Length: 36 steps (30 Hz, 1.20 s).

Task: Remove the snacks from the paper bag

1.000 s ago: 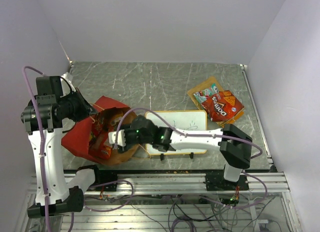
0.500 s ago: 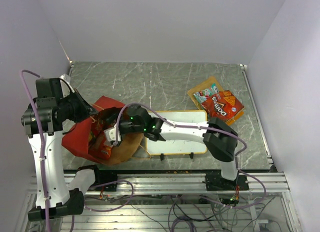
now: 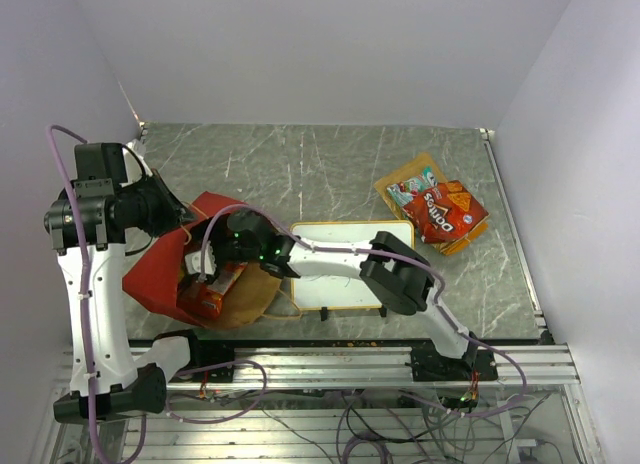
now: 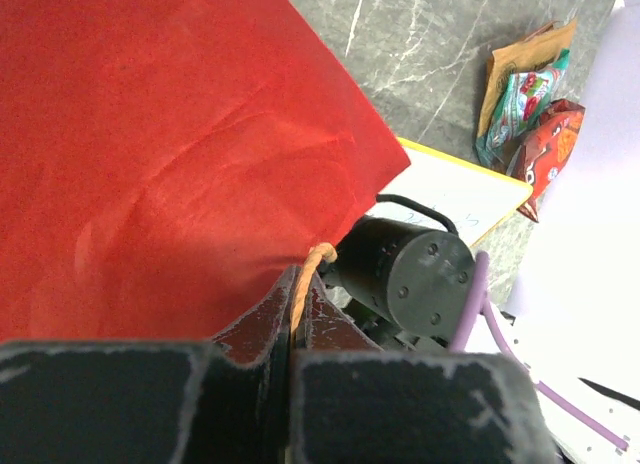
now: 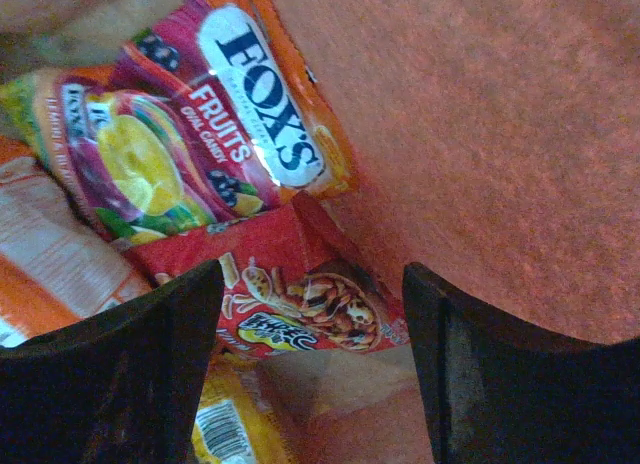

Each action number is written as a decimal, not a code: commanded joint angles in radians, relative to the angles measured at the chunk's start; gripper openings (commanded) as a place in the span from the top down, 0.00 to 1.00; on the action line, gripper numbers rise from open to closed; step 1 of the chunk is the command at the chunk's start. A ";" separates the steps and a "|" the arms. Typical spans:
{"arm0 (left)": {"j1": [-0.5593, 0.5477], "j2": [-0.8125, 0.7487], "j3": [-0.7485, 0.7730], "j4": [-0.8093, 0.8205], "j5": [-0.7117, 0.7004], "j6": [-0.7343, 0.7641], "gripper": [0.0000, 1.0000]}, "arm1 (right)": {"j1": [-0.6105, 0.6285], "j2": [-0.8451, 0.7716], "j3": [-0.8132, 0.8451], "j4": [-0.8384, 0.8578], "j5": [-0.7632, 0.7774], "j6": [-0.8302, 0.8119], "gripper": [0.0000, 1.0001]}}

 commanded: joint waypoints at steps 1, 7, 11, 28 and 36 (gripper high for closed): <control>-0.006 0.005 0.033 -0.023 0.034 0.049 0.93 | 0.004 0.069 0.059 0.092 0.101 0.046 0.25; -0.006 0.023 0.048 -0.063 0.043 0.083 0.93 | 0.013 0.141 0.119 0.111 0.200 0.060 0.24; -0.006 0.022 0.035 -0.066 0.052 0.092 0.93 | 0.016 0.182 0.155 0.126 0.275 0.063 0.26; -0.005 0.064 0.124 -0.106 -0.053 0.110 0.93 | -0.001 0.153 0.210 0.067 0.344 0.066 0.99; -0.005 0.034 0.072 -0.022 -0.039 0.053 0.93 | 0.002 -0.024 0.027 0.096 0.235 0.168 1.00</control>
